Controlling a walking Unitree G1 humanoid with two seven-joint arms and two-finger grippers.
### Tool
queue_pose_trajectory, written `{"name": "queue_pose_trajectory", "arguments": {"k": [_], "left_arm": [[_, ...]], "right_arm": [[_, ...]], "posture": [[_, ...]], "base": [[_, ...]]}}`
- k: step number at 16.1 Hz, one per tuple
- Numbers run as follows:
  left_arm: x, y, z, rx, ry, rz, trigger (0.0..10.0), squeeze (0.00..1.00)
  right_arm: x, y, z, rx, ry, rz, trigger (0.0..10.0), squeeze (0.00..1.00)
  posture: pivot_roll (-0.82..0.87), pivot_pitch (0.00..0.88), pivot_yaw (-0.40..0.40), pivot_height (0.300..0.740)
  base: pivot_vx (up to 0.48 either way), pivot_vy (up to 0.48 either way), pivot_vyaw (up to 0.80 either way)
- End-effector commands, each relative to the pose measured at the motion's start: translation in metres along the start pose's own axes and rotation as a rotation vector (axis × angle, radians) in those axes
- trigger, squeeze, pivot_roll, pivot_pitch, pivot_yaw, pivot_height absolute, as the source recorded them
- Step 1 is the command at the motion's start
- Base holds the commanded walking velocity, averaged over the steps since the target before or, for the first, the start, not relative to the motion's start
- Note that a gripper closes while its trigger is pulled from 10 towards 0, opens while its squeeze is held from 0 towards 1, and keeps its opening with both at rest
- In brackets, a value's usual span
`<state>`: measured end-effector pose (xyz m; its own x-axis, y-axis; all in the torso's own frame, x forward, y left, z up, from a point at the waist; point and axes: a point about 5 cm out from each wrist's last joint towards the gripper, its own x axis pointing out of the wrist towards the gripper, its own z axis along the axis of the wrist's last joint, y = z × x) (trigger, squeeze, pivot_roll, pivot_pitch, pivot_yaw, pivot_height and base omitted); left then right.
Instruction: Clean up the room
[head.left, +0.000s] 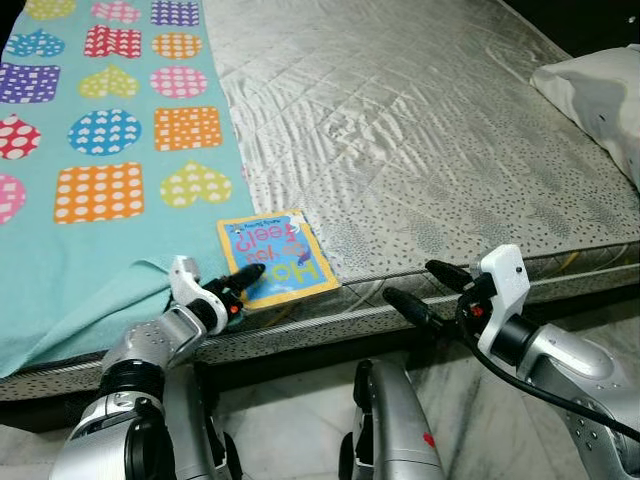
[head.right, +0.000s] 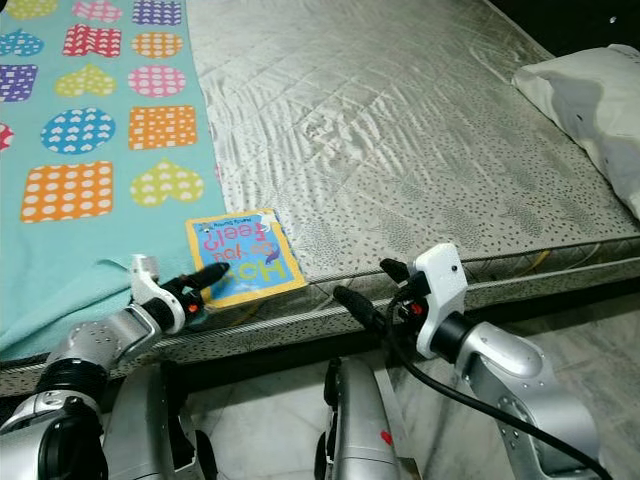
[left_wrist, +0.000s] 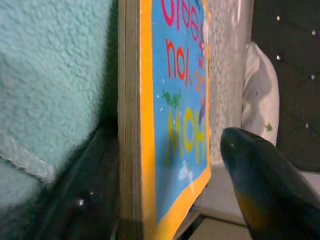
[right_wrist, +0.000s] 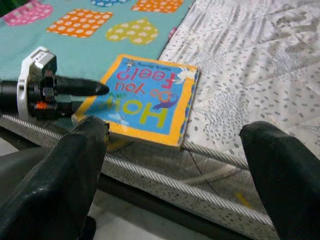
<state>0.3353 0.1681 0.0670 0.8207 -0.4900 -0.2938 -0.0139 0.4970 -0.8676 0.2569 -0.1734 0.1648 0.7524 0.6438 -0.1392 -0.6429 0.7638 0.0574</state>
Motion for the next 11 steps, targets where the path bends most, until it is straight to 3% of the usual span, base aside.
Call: {"name": "queue_pose_trajectory", "arguments": {"k": [1,11], "left_arm": [[0.0021,0.0084,-0.0207,-0.016,0.093,0.037,0.0,0.00],[0.0015,0.0126,-0.0193,0.011,0.119,0.036,0.0,0.00]], "right_arm": [[-0.0003,-0.0007,-0.0008,-0.008,0.003,0.001,10.0,0.00],[0.0074,0.0012,-0.0068,0.016,-0.024,-0.011,10.0,0.00]], "posture": [[-0.21,0.149,-0.111,0.518],[-0.18,0.131,-0.082,0.518]], "base": [[0.000,0.000,0.00],[0.000,0.000,0.00]]}}
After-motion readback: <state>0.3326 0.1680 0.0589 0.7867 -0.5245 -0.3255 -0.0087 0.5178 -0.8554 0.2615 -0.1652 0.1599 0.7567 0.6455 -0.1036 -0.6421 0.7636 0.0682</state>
